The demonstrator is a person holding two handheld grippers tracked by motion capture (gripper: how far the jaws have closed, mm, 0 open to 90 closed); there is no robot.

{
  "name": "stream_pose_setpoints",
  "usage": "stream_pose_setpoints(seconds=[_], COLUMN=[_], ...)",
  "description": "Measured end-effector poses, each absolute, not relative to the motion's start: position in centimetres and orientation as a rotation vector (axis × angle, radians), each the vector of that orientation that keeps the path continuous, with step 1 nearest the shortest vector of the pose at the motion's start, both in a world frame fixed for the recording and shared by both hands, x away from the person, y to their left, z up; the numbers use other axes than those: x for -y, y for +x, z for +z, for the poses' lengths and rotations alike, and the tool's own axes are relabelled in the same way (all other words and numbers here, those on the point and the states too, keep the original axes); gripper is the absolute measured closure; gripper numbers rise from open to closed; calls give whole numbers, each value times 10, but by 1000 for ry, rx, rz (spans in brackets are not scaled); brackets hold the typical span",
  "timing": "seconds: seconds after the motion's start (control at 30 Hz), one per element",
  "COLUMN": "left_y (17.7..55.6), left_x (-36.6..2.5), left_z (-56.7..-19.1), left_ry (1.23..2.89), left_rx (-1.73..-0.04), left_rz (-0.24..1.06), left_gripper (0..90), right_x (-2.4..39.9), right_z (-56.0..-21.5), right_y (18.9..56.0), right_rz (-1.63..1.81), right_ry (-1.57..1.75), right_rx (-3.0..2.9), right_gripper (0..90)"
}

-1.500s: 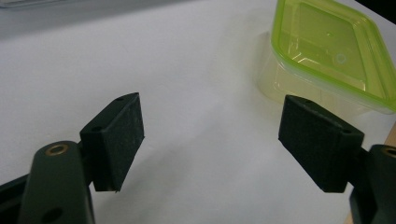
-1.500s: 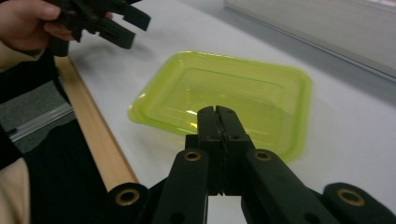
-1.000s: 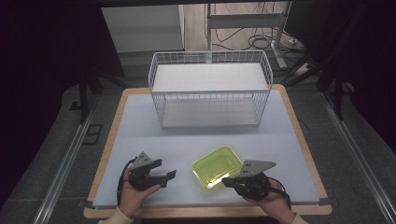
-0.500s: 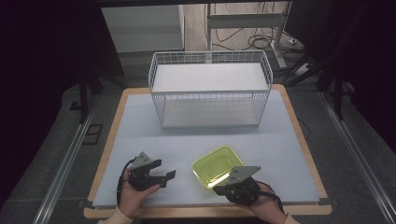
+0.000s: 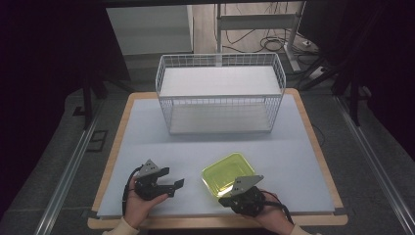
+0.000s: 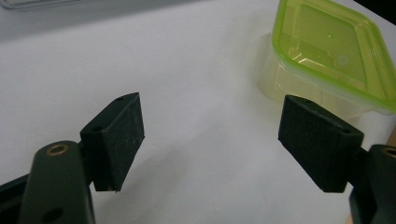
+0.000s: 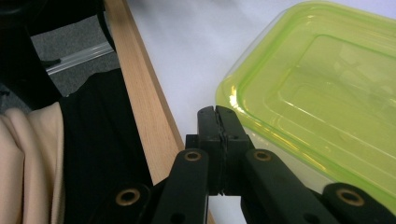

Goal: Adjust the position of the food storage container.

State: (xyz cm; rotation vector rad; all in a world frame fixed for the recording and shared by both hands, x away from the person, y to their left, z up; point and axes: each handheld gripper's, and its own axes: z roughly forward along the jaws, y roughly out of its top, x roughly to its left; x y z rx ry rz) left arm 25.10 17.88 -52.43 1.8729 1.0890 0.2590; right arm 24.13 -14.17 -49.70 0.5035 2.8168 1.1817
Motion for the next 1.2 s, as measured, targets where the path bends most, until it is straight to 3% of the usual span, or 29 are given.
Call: stream_pose_setpoints(seconds=[1.2], left_y=[252], left_x=[-181], left_z=[-525], left_ry=[1874], left_rx=[-1092], left_rz=[259], left_gripper=[218], right_x=[94], right_z=[-511], right_y=[273], right_rz=[1179], right_ry=[661], right_rx=[-2699], right_gripper=[895])
